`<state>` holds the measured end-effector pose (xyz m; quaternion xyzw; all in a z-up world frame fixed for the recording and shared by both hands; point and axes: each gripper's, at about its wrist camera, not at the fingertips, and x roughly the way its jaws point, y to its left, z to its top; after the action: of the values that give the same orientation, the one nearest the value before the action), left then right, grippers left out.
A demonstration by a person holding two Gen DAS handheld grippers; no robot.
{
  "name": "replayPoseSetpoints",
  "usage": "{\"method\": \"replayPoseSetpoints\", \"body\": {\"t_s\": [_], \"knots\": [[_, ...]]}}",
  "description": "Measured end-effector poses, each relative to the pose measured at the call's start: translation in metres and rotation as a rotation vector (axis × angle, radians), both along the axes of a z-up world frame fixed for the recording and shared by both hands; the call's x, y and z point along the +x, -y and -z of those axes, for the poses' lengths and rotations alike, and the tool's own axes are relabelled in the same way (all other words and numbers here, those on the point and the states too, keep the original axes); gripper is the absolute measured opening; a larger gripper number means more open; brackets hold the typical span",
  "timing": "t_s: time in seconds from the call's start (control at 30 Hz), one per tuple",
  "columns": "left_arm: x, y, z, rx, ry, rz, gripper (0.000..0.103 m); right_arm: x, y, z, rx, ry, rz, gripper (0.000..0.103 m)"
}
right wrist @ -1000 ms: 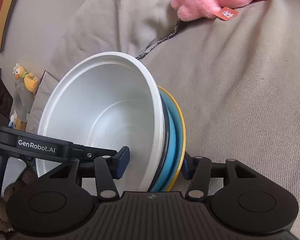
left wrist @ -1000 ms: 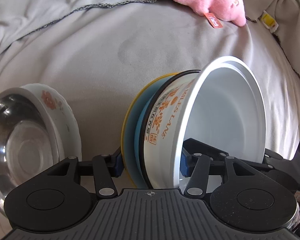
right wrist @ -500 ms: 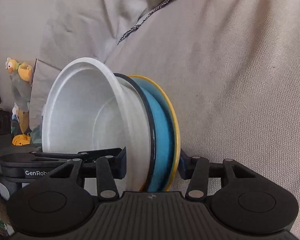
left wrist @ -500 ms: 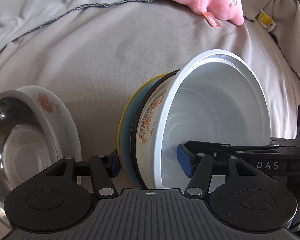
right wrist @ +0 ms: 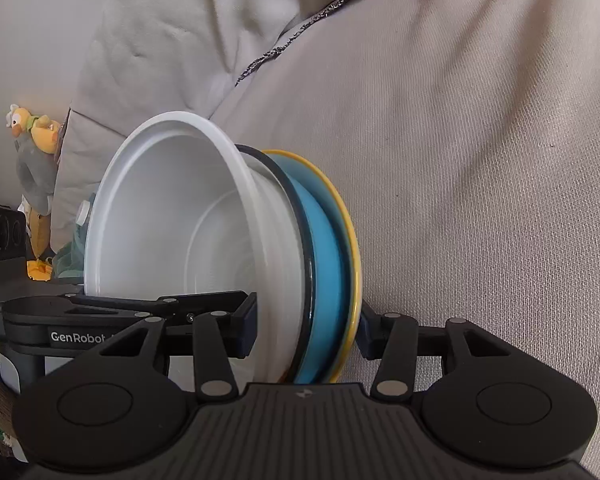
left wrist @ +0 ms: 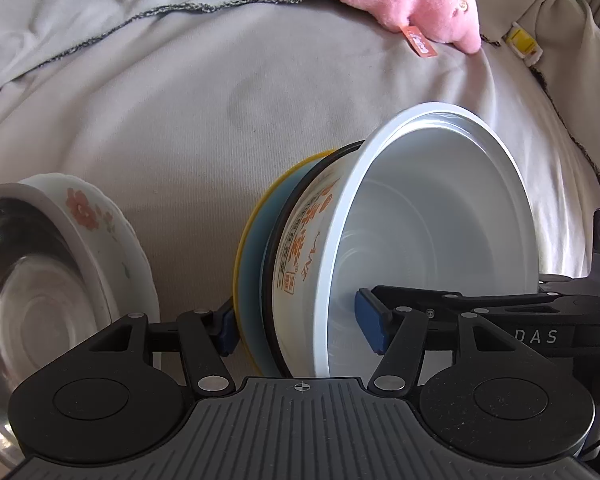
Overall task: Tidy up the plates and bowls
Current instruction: 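Carry the bowl stack toward the steel bowl on the floral plate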
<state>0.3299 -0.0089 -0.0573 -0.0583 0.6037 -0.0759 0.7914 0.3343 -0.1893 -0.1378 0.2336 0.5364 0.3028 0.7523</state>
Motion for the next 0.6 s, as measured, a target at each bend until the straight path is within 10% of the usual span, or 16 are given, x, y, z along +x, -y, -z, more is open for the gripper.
{"method": "replayPoseSetpoints", "body": {"t_s": [0.6], "knots": [[-0.004, 0.016, 0.001, -0.013, -0.001, 0.012, 0.064, -0.018, 0.014, -0.013, -0.073, 0.042, 0.009, 0.047]]}}
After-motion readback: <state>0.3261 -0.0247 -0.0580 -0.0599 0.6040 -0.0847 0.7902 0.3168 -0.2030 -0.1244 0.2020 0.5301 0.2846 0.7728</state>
